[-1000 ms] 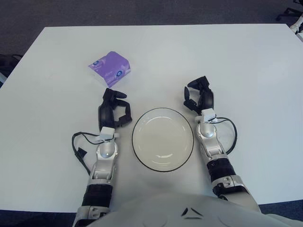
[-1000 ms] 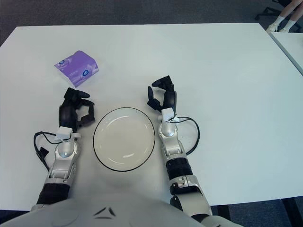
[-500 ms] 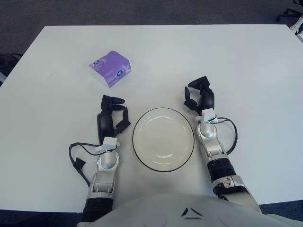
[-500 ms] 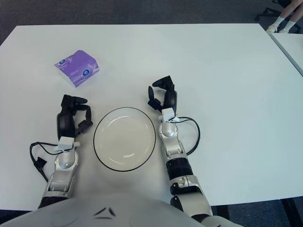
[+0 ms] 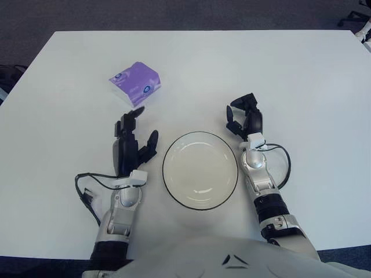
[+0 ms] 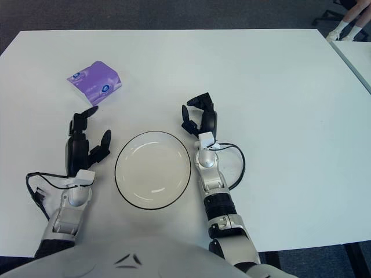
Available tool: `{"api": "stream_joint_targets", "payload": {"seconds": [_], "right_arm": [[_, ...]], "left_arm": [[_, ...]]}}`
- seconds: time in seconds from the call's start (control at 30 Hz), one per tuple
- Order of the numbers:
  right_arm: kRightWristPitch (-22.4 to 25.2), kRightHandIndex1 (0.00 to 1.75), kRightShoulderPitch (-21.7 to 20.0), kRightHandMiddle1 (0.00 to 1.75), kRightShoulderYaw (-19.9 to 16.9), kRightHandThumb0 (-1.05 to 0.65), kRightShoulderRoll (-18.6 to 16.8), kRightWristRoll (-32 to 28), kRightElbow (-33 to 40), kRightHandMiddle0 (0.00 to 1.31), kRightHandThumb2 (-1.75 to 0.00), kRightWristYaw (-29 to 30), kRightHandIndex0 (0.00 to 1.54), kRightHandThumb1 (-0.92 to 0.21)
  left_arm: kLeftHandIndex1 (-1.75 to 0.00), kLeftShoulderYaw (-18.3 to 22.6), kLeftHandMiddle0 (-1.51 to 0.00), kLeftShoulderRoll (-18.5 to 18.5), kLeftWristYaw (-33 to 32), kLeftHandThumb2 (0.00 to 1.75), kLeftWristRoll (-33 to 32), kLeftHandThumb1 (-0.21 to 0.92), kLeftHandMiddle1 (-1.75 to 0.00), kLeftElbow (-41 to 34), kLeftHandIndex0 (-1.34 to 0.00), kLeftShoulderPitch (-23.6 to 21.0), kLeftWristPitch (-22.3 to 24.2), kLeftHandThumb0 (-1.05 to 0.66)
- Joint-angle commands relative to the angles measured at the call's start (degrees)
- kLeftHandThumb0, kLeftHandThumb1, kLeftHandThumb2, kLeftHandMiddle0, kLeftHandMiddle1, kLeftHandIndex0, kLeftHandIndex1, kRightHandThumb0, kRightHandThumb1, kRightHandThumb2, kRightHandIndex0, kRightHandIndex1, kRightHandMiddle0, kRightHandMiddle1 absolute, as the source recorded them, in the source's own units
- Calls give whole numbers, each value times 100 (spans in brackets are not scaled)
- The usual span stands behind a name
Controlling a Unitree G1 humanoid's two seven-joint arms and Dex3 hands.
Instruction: Put the tissue paper into the plate.
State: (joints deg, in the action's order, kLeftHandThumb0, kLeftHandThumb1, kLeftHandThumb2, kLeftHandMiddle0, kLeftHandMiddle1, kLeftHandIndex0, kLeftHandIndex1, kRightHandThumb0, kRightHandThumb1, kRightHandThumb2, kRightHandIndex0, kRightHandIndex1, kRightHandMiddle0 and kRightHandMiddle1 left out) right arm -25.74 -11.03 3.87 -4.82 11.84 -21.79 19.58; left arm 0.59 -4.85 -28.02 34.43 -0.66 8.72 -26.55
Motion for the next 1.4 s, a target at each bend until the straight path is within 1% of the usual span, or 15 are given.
{"api": "stream_joint_targets", "payload": {"seconds": [0.0, 0.1, 0.23, 0.3, 0.43, 0.67, 0.73, 0.8, 0.97, 1.07, 1.23, 1.37], "right_arm": [[155, 139, 739, 175, -19, -37, 17, -40, -840, 28, -74, -48, 46, -77], [145, 138, 723, 175, -22, -37, 16, -16, -877, 27, -72, -30, 47, -79], [150, 138, 708, 175, -12, -37, 26, 28, -911, 27, -71, -2, 47, -79], [155, 138, 699, 175, -12, -37, 24, 30, -923, 27, -71, 2, 46, -79], [179, 138, 691, 175, -49, -37, -2, -52, -940, 28, -73, -40, 46, -78], [35, 139, 667, 175, -86, -37, -25, -145, -1020, 30, -78, -110, 50, -74], [16, 139, 664, 175, -89, -37, -24, -164, -1029, 30, -77, -132, 51, -75], [13, 138, 659, 175, -86, -37, -16, -177, -1038, 29, -77, -140, 51, -75], [7, 137, 647, 175, -65, -37, 10, -161, -1061, 30, -78, -110, 51, -74], [-56, 138, 643, 175, -59, -38, 17, -149, -1086, 32, -82, -85, 52, -71], [-197, 139, 627, 175, -56, -38, 38, -199, -1148, 33, -85, -153, 54, -69], [-162, 138, 606, 175, -58, -38, 52, -236, -1163, 33, -84, -211, 53, -69]], "left_arm": [[-6, 14, 0, -114, -98, 59, 210, 92, -2, -149, 0, -192, 125, -104], [-2, 17, 0, -152, -45, 59, 278, 92, -1, -293, 0, -214, 278, -104], [0, 79, 0, -226, 132, 62, 440, 92, 0, -532, 0, -379, 710, -105], [0, 86, 0, -251, 184, 65, 449, 92, 0, -564, 0, -441, 821, -105], [0, 151, 0, -375, 505, 67, 514, 92, 0, -666, 0, -845, 1363, -105], [0, 107, 0, -387, 898, 59, 619, 92, 0, -947, 0, -988, 2183, -105], [0, 96, 0, -405, 948, 58, 652, 92, 0, -990, 0, -1030, 2331, -105], [0, 103, 0, -454, 1033, 57, 696, 92, 0, -996, 0, -1170, 2504, -105], [0, 89, 0, -556, 1171, 55, 698, 92, 0, -1009, 0, -1362, 2679, -105], [0, 80, 0, -633, 1287, 56, 700, 92, 0, -966, 0, -1500, 2819, -105], [0, 40, 0, -785, 1529, 57, 815, 92, 0, -823, 0, -1809, 3206, -105], [0, -25, 0, -917, 1797, 55, 915, 92, 0, -734, 0, -2077, 3565, -105]]}}
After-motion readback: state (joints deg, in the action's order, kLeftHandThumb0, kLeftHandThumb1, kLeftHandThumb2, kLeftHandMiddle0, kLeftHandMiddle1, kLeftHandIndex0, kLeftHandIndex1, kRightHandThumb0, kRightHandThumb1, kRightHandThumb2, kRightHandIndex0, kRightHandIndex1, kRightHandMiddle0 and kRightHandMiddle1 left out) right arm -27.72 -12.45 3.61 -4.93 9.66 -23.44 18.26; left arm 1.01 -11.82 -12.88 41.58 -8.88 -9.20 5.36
